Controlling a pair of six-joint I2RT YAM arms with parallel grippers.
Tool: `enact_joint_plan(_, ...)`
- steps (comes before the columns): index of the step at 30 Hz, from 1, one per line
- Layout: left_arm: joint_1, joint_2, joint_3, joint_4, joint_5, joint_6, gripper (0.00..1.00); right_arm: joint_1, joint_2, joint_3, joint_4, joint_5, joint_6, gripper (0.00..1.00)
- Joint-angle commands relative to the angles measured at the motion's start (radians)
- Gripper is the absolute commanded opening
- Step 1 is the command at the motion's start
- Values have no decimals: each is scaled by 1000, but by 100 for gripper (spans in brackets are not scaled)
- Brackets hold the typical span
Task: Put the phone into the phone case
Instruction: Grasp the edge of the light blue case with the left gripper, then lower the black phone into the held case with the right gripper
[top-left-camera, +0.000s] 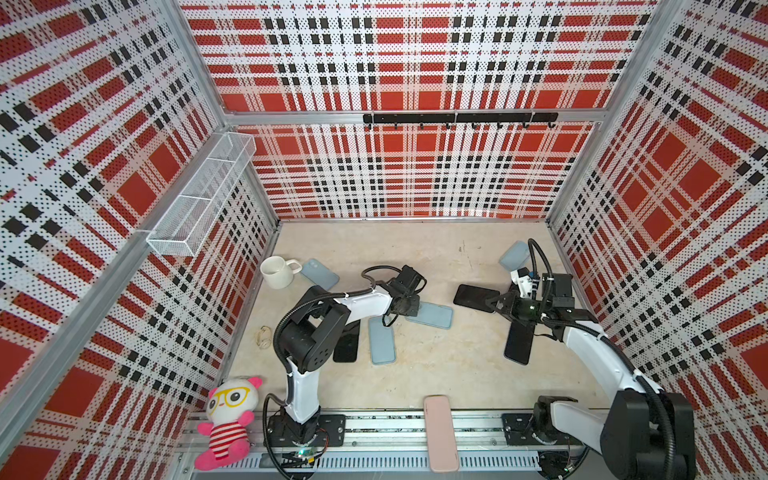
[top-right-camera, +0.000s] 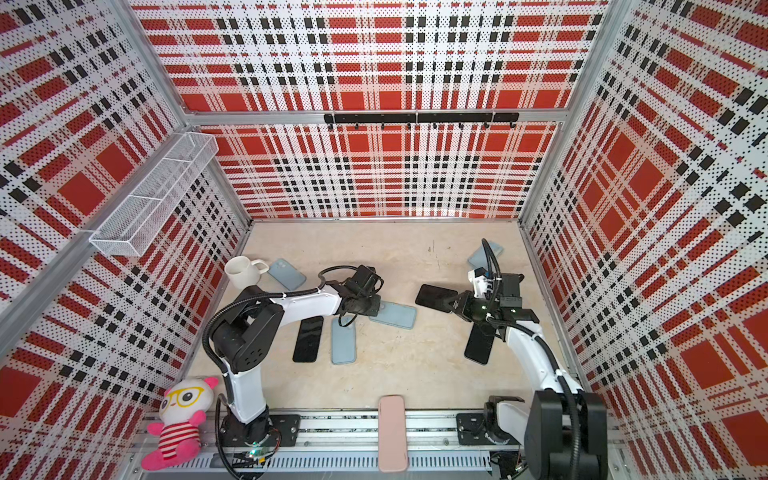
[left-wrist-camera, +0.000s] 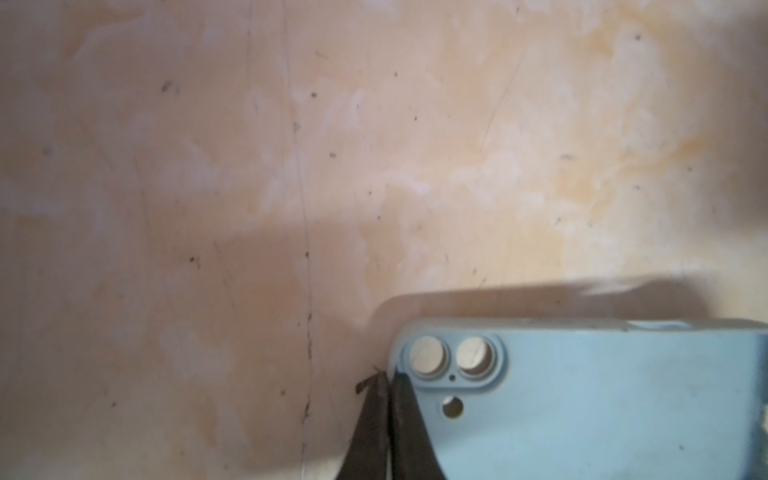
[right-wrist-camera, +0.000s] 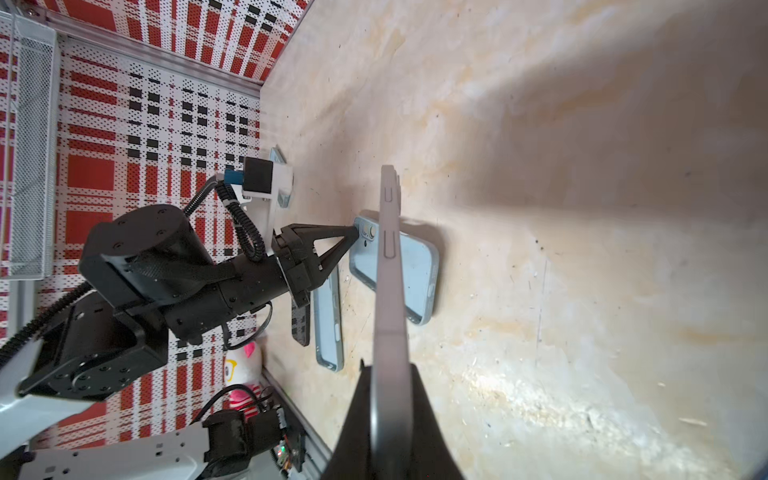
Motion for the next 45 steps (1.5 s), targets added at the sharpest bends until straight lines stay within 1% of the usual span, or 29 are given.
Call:
enact_joint_plan(1,-19,-33,-28,-12,32,-22,7,32,27,22,-10,-98,55,0)
enact_joint_plan(4,-24,-28,-45,25,69,-34,7,81,59,5,30,-108,97,0)
enact_joint_plan(6,-19,-15,-44,41,94,-35,10,106,92,-6,78,-122,129,0)
enact_joint_plan(9,-16,-22,-46,57,128,-30,22,129,145,-2,127,-127,151,0)
enact_joint_plan(12,2,-52,-77,95,193,-53,33,141,186,9,160,-125,165,0)
enact_joint_plan(15,19,-76,-114,133,214,-80,38,162,215,6,175,-124,167,0)
enact_joint_plan(20,37,-85,-155,177,237,-99,39,187,243,-21,207,-125,184,0)
enact_joint_plan(26,40,-78,-163,178,239,-96,39,189,290,-23,208,-106,155,0)
enact_joint_plan(31,42,-67,-177,185,235,-87,35,189,333,-24,190,-71,124,0)
enact_joint_plan(35,40,-65,-186,213,265,-99,35,191,356,-24,194,-62,117,0)
enact_joint_plan(38,39,-68,-207,268,324,-124,35,195,371,-28,205,-59,117,0)
enact_joint_plan(40,40,-63,-221,294,359,-145,35,202,381,-30,215,-60,119,0)
enact_joint_plan(42,38,-60,-236,313,363,-162,37,209,390,-34,231,-61,125,0)
enact_joint_plan(45,38,-58,-253,324,364,-174,43,221,404,-41,258,-62,136,0)
